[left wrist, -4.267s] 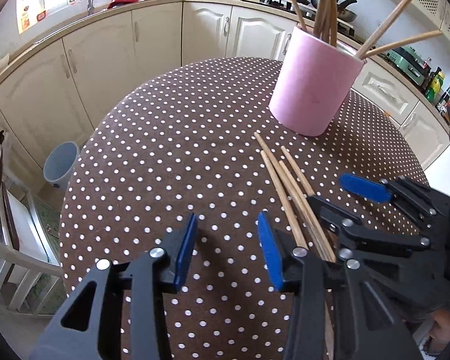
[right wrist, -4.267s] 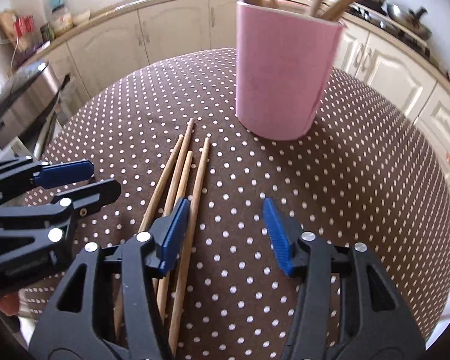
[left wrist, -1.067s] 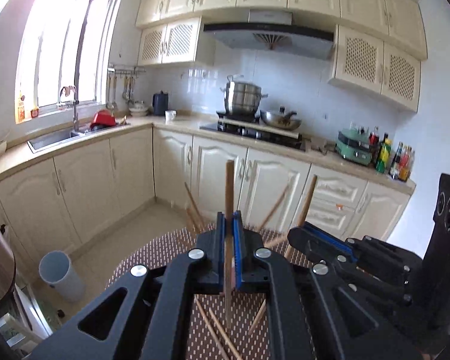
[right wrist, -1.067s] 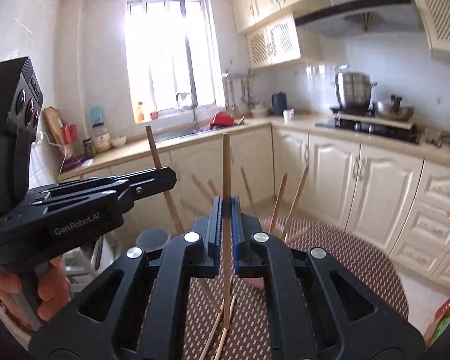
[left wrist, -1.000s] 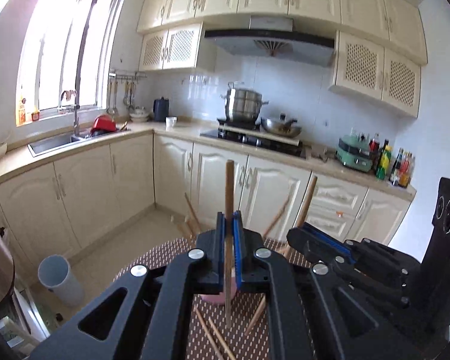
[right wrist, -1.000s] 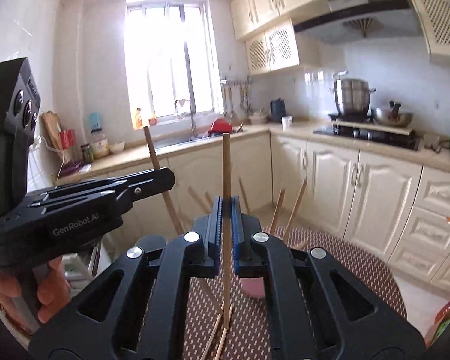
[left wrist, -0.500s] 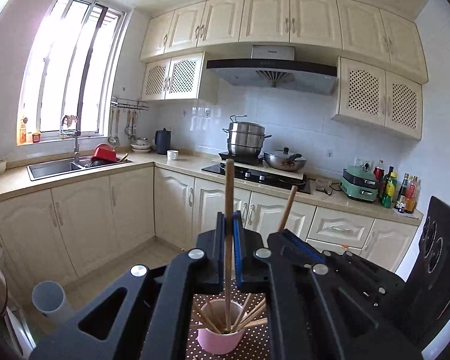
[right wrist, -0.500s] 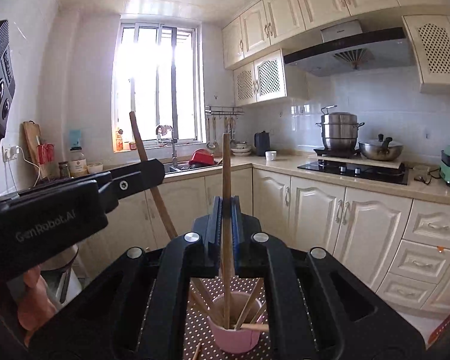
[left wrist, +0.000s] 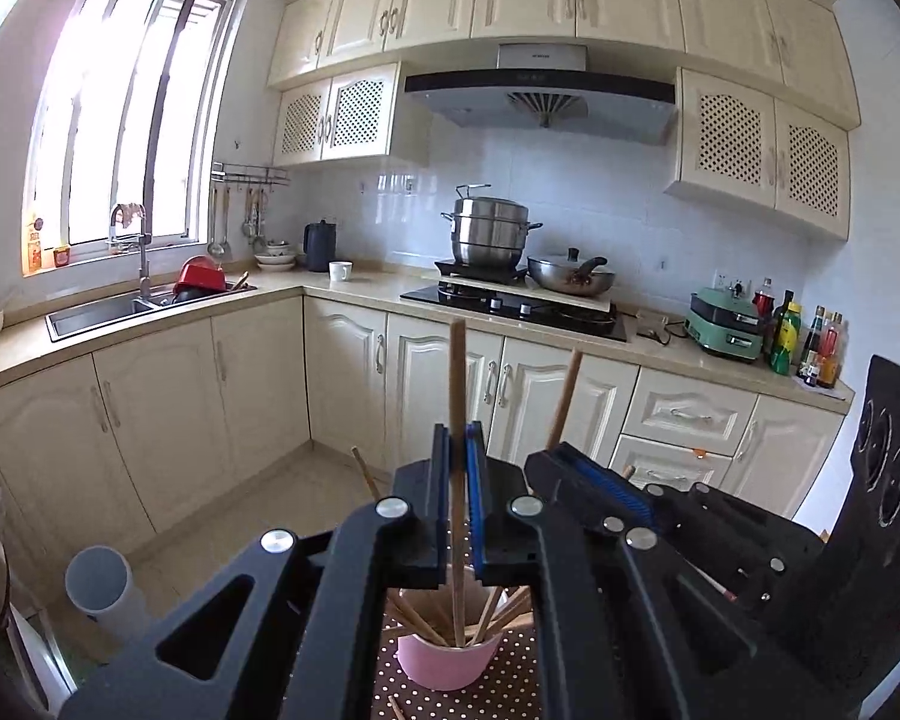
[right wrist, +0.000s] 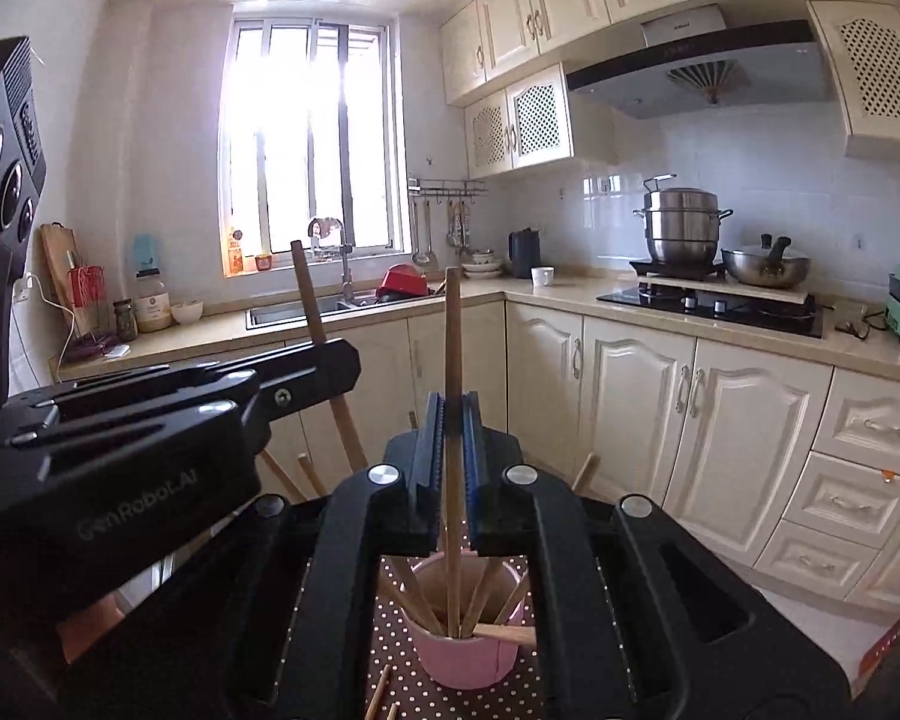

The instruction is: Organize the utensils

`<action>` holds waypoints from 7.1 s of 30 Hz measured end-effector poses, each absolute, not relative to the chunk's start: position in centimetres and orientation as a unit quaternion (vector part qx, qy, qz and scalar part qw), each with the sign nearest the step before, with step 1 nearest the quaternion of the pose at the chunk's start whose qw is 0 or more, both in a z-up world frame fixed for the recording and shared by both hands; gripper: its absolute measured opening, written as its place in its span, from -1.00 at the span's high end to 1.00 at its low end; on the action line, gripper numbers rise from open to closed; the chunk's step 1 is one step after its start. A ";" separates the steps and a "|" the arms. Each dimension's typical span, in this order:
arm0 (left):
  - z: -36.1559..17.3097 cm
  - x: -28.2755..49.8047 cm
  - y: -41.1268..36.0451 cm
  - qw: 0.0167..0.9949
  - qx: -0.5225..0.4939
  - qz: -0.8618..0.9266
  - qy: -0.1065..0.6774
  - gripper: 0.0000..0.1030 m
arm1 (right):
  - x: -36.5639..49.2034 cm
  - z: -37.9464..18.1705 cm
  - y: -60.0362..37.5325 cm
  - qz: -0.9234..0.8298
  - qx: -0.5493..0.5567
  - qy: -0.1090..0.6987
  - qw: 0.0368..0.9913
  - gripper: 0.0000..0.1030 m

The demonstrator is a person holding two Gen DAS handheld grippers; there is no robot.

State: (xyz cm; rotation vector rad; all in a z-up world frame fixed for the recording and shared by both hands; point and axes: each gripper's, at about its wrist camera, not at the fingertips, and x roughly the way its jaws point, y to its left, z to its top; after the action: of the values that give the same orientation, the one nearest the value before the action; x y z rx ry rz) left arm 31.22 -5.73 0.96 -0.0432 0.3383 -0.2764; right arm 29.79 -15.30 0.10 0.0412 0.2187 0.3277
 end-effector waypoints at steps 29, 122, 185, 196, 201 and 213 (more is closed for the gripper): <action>1.1 22.9 -2.3 0.984 0.003 -0.075 0.164 -0.16 | 22.4 1.6 -16.1 0.151 0.017 0.115 0.982 0.86; -15.1 30.8 -5.5 0.899 -0.002 -0.089 0.430 0.89 | 26.5 -14.7 -16.0 0.216 0.029 0.404 0.888 0.88; 6.3 30.0 -5.8 0.980 -0.046 -0.130 0.147 0.89 | 27.3 4.6 -17.3 0.190 0.042 0.105 0.975 0.88; 5.2 32.4 -7.0 0.979 -0.051 -0.134 0.146 0.89 | 29.1 3.7 -18.2 0.190 0.059 0.109 0.974 0.88; 2.6 33.9 -7.1 0.976 -0.045 -0.124 0.174 0.89 | 29.4 3.5 -18.1 0.192 0.061 0.111 0.973 0.88; -1.5 35.1 -6.1 0.969 -0.029 -0.116 0.218 0.88 | 29.7 3.5 -17.6 0.184 0.064 0.098 0.976 0.88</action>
State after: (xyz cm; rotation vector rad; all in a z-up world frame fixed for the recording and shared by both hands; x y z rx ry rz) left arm 35.13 -6.14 -1.46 -0.0595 0.4402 -0.2337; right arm 29.69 -17.62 3.55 0.1298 0.1972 0.3705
